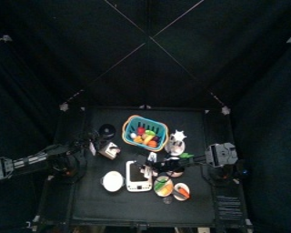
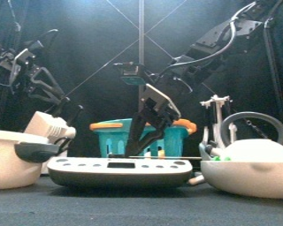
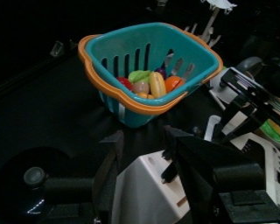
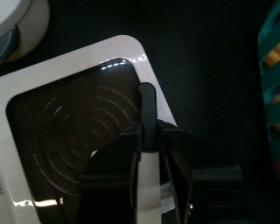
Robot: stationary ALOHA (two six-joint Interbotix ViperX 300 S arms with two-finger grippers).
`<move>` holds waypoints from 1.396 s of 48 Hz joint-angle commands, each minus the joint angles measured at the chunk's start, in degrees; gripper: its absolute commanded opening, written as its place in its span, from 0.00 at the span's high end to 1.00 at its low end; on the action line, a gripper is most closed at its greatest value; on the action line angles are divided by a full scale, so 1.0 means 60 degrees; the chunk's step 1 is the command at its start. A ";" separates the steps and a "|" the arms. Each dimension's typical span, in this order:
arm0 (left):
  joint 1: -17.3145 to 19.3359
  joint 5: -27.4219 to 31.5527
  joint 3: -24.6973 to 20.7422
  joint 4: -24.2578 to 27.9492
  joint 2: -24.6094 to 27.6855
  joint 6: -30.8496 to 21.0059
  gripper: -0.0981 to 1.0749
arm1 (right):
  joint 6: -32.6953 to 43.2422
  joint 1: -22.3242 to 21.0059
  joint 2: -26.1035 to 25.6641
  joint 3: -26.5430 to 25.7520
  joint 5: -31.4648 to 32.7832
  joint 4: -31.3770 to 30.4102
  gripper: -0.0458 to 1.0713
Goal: Place cleaver on stove
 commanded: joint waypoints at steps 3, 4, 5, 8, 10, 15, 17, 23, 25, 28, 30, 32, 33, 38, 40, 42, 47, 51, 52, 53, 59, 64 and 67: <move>0.0015 -0.0029 -0.0117 0.0029 0.0029 0.0000 0.22 | 0.0015 -0.0132 -0.0674 0.0220 0.0073 0.0000 0.45; 0.0015 -0.0029 -0.0117 0.0029 0.0029 0.0000 0.22 | 0.0015 -0.0132 -0.0732 0.0264 0.0073 0.0000 0.45; 0.0015 -0.0029 -0.0117 0.0029 0.0029 0.0000 0.22 | 0.0000 -0.0132 -0.0776 0.0322 0.0073 0.0000 0.45; 0.0015 -0.0029 -0.0117 0.0029 0.0029 0.0000 0.22 | 0.0000 -0.0132 -0.0967 0.0469 0.0073 -0.0044 0.45; 0.0015 -0.0029 -0.0132 0.0029 0.0029 0.0000 0.22 | 0.0000 -0.0117 -0.1084 0.0586 0.0029 0.0000 0.45; 0.0015 -0.0029 -0.0132 0.0029 0.0029 0.0000 0.22 | 0.0015 -0.0059 -0.1260 0.0850 -0.0190 0.0088 0.45; 0.0015 -0.0029 -0.0117 0.0029 0.0029 0.0000 0.22 | 0.0015 -0.0059 -0.1260 0.0923 -0.0234 0.0117 0.45; 0.0015 -0.0029 -0.0117 0.0029 0.0029 0.0000 0.22 | 0.0015 -0.0073 -0.1274 0.1143 -0.0234 0.0278 0.44; 0.0015 -0.0029 -0.0132 0.0029 0.0029 0.0000 0.22 | 0.0000 -0.0073 -0.1274 0.1143 -0.0249 0.0352 0.44; 0.0015 -0.0029 -0.0117 0.0029 0.0029 0.0000 0.22 | 0.0000 -0.0059 -0.1333 0.1157 -0.0322 0.0366 0.44; 0.0015 -0.0029 -0.0117 0.0029 0.0029 0.0000 0.22 | 0.0000 -0.0059 -0.1348 0.1172 -0.0366 0.0366 0.43; 0.0015 -0.0029 -0.0117 0.0029 0.0029 0.0000 0.22 | 0.0015 -0.0059 -0.1348 0.1172 -0.0410 0.0381 0.42; 0.0015 -0.0029 -0.0117 0.0029 0.0029 0.0000 0.22 | 0.0000 -0.0044 -0.1348 0.1157 -0.0425 0.0381 0.42; 0.0015 -0.0029 -0.0117 0.0029 0.0029 0.0000 0.22 | -0.0015 -0.0029 -0.1348 0.0923 -0.0439 0.0249 0.41; 0.0029 -0.0029 -0.0117 0.0029 0.0029 0.0000 0.22 | 0.0000 -0.0044 -0.1318 0.0850 -0.0439 0.0146 0.41; 0.0029 -0.0029 -0.0117 0.0029 0.0029 0.0000 0.22 | 0.0000 -0.0073 -0.1260 0.0791 -0.0439 0.0044 0.41; 0.0044 -0.0029 -0.0117 0.0029 0.0029 0.0000 0.22 | -0.0015 -0.0103 -0.1143 0.0601 -0.0439 -0.0015 0.41; 0.0044 -0.0029 -0.0117 0.0029 0.0029 0.0000 0.22 | -0.0015 -0.0117 -0.0996 0.0249 -0.0439 -0.0264 0.41; 0.0059 -0.0029 -0.0117 0.0029 0.0029 0.0000 0.22 | -0.0015 -0.0117 -0.0938 0.0132 -0.0439 -0.0337 0.41; 0.0059 -0.0029 -0.0117 0.0015 0.0029 0.0000 0.22 | -0.0015 -0.0117 -0.0894 0.0000 -0.0439 -0.0410 0.41; 0.0059 -0.0029 -0.0117 0.0029 0.0029 0.0000 0.22 | 0.0000 -0.0117 -0.0249 -0.0645 -0.0439 -0.0732 0.41; 0.0073 -0.0029 -0.0103 0.0015 0.0029 0.0000 0.22 | 0.0015 -0.0190 -0.0117 -0.0586 -0.0381 -0.0703 0.41; 0.0073 -0.0029 -0.0088 0.0029 0.0029 0.0000 0.22 | 0.0015 -0.0205 -0.0161 -0.0483 -0.0396 -0.0630 0.41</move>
